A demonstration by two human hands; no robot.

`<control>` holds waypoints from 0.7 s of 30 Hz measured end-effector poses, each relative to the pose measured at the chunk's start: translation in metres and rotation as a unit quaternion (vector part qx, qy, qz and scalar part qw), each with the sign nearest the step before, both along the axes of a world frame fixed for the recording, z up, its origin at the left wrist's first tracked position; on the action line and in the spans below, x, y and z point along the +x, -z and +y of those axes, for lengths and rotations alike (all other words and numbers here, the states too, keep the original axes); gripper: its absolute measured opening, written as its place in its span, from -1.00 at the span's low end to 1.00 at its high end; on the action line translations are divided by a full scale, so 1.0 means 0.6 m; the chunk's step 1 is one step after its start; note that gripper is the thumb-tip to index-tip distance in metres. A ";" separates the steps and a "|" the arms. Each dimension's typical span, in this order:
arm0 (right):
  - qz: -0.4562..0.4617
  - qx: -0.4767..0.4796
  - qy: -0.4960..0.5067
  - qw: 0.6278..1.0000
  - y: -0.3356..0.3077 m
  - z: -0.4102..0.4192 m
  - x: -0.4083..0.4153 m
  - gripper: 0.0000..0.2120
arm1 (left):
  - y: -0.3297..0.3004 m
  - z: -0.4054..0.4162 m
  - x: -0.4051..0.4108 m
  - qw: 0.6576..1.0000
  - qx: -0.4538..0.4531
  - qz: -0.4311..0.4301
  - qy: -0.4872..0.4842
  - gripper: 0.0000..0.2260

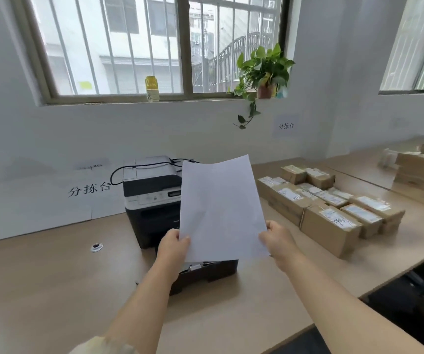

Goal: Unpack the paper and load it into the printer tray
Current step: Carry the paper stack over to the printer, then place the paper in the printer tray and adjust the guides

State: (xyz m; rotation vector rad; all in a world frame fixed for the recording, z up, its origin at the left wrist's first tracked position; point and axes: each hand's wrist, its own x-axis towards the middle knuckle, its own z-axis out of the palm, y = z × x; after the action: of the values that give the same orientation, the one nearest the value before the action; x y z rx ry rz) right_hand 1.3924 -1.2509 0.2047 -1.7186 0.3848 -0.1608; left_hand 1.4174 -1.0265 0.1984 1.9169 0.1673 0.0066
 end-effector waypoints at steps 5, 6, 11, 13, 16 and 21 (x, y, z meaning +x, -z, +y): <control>-0.018 0.013 -0.025 0.999 -0.001 0.017 0.099 -0.80 | -0.003 0.024 0.092 1.000 -0.008 -0.008 -0.007 -0.87; -0.022 0.015 -0.030 0.999 0.001 0.020 0.114 -0.81 | -0.001 0.027 0.105 1.000 -0.013 -0.008 -0.008 -0.87; -0.011 0.022 -0.055 0.998 0.018 0.025 0.173 -0.80 | 0.022 0.042 0.147 0.998 -0.065 0.021 -0.005 -0.84; -0.009 0.025 -0.071 0.997 0.024 0.028 0.197 -0.80 | 0.026 0.052 0.162 0.995 -0.098 0.028 -0.006 -0.81; -0.007 0.035 -0.102 0.994 0.037 0.037 0.229 -0.78 | 0.032 0.072 0.179 0.991 -0.126 0.038 -0.011 -0.76; 0.001 0.017 -0.145 0.989 0.063 0.046 0.261 -0.80 | 0.047 0.084 0.206 0.976 -0.213 0.027 -0.034 -0.80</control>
State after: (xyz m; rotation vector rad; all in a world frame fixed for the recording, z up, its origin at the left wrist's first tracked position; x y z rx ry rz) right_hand 1.5493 -1.2235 0.1667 -1.7214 0.1343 0.0600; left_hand 1.5411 -0.9763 0.1701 1.4840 0.2501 -0.0328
